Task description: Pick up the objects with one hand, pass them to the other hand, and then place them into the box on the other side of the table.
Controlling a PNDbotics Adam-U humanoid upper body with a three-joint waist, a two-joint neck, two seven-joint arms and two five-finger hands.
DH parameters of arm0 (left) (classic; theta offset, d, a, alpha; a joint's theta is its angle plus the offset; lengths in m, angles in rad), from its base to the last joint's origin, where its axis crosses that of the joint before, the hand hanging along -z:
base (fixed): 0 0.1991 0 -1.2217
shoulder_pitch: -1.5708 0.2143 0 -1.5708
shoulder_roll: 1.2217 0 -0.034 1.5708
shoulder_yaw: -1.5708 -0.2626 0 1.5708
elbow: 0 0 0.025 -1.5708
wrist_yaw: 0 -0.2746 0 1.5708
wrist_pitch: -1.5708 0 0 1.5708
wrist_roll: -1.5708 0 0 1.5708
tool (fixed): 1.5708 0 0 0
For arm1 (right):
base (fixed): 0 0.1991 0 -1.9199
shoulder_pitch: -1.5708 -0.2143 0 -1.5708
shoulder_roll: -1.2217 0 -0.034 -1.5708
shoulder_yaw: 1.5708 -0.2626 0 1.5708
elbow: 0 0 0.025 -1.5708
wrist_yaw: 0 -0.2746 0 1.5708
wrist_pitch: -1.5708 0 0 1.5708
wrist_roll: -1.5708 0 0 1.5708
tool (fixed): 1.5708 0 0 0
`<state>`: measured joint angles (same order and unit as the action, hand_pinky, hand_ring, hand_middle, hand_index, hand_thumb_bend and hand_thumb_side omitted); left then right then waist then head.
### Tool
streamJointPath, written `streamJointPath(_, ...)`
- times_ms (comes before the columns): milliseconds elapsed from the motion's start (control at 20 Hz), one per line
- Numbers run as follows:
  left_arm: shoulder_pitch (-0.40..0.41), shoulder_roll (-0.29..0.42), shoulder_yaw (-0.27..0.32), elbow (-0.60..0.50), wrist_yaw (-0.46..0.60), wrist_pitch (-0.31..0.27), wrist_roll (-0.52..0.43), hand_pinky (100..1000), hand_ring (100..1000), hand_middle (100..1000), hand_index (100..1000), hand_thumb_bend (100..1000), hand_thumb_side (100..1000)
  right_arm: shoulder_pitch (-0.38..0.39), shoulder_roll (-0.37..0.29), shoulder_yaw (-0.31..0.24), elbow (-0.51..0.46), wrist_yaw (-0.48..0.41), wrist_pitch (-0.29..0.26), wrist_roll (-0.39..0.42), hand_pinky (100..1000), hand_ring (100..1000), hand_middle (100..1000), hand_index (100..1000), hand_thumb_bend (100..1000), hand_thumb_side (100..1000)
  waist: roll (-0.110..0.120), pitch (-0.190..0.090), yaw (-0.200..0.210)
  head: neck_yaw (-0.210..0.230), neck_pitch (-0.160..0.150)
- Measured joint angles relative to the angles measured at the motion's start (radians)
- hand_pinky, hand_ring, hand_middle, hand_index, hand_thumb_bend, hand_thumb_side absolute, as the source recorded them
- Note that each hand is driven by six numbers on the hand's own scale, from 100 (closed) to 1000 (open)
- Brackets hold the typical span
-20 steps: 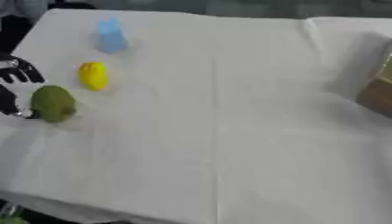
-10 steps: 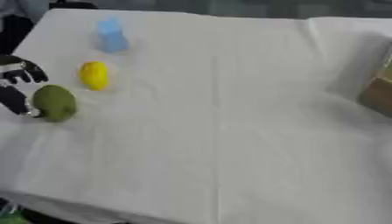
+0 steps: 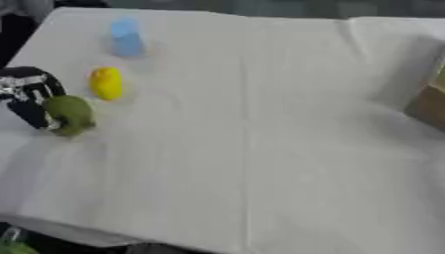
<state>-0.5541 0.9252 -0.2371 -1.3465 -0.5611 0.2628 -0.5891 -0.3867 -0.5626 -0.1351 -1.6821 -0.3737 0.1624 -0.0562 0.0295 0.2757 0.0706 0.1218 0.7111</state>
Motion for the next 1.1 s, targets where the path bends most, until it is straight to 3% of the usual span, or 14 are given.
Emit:
streamJointPath(650, 0.018, 0.020, 0.084, -0.278, 0.026, 0.037, 0.012, 726, 688, 573, 488, 100, 100, 0.000, 0.000, 0.000, 0.000, 0.000, 0.000, 0.000, 962, 710, 867, 889, 100, 596, 0.000, 0.000, 0.008, 0.000, 0.004)
streamJointPath(800, 0.018, 0.015, 0.110, -0.343, 0.080, 0.064, 0.077, 695, 613, 528, 467, 100, 100, 0.000, 0.000, 0.000, 0.000, 0.000, 0.000, 0.000, 962, 710, 867, 888, 100, 596, 0.000, 0.000, 0.011, -0.001, 0.006)
streamJointPath(1100, 0.018, -0.015, 0.124, -0.433, 0.261, 0.102, 0.271, 675, 569, 485, 451, 100, 132, 0.000, 0.000, 0.000, 0.000, 0.000, 0.000, 0.000, 962, 711, 868, 888, 100, 598, 0.000, 0.000, 0.010, -0.009, 0.008)
